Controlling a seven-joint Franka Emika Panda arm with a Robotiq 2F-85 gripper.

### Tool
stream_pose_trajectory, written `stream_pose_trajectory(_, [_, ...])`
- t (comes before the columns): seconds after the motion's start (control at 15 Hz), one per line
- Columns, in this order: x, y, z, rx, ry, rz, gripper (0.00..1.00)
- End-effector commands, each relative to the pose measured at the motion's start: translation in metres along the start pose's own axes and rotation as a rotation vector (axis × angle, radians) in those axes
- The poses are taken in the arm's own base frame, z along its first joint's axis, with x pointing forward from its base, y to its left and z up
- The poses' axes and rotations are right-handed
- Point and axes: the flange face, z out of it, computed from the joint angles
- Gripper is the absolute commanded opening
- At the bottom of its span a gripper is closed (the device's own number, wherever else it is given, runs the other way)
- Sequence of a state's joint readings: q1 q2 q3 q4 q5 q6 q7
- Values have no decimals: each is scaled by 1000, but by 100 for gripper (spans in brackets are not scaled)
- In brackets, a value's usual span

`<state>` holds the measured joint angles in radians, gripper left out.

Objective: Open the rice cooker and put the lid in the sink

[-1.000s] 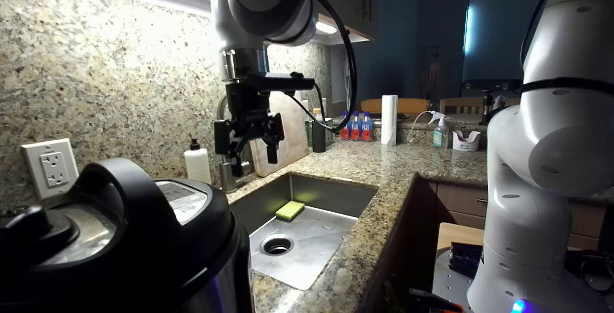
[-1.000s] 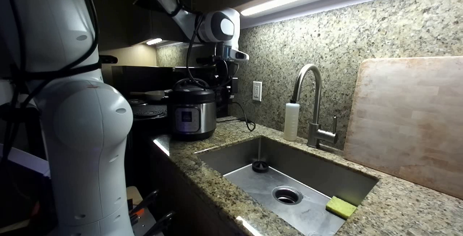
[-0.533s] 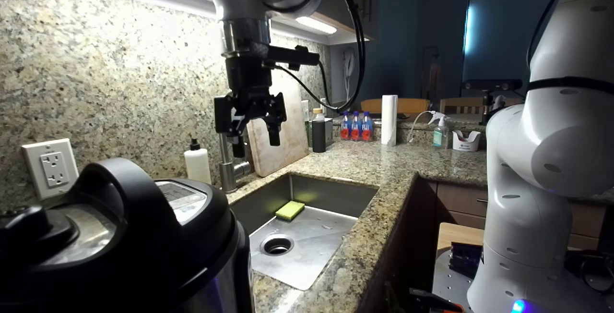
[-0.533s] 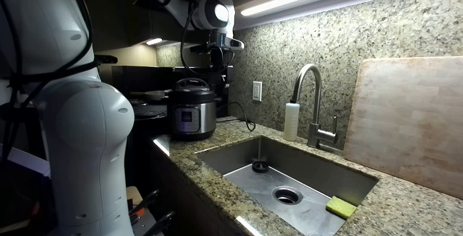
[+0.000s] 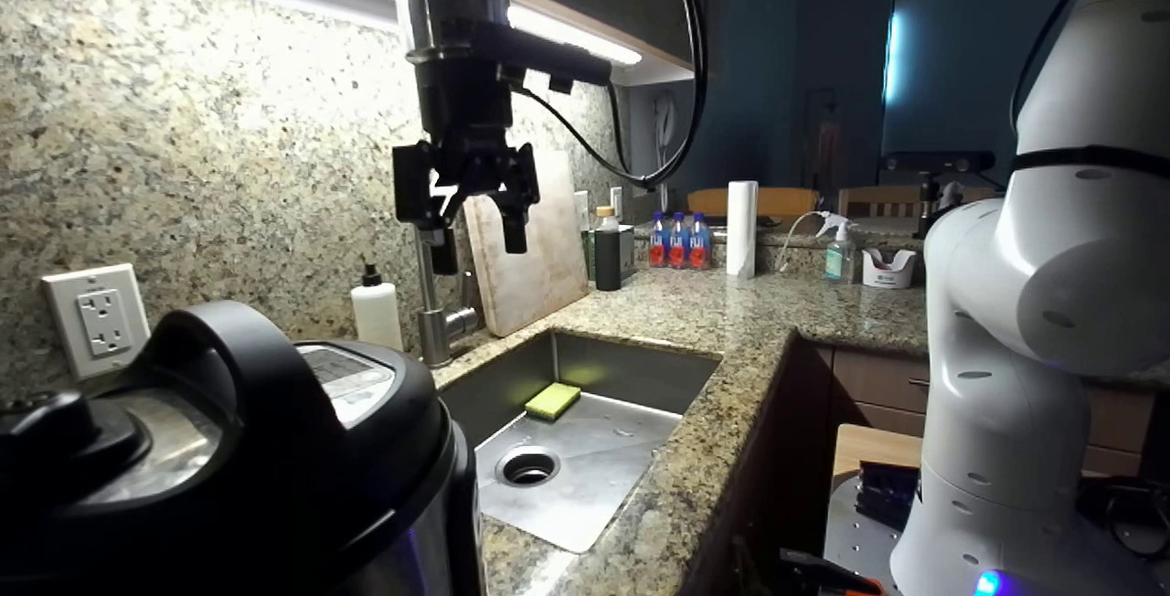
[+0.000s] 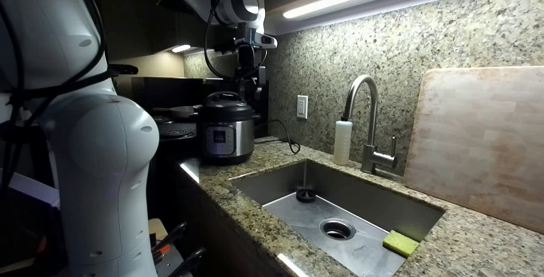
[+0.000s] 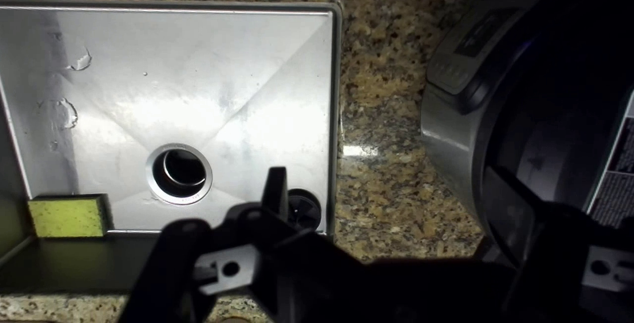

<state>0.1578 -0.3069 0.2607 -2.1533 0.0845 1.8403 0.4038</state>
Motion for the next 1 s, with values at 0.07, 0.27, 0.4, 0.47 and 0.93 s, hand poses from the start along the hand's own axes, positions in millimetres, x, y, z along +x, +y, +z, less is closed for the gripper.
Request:
stream_pose_trajectory(0.07, [-19, -25, -13, 4, 21, -3, 100])
stream_pose_trajectory(0.27, [-23, -39, -19, 17, 47, 21, 100])
stream_pose_trajectory(0.4, [-24, -49, -25, 27, 61, 32, 100])
stream_pose_trajectory(0.47, [-26, -55, -28, 29, 70, 36, 100])
stream_pose_trajectory(0.93, [-46, -87, -42, 42, 114, 74, 100])
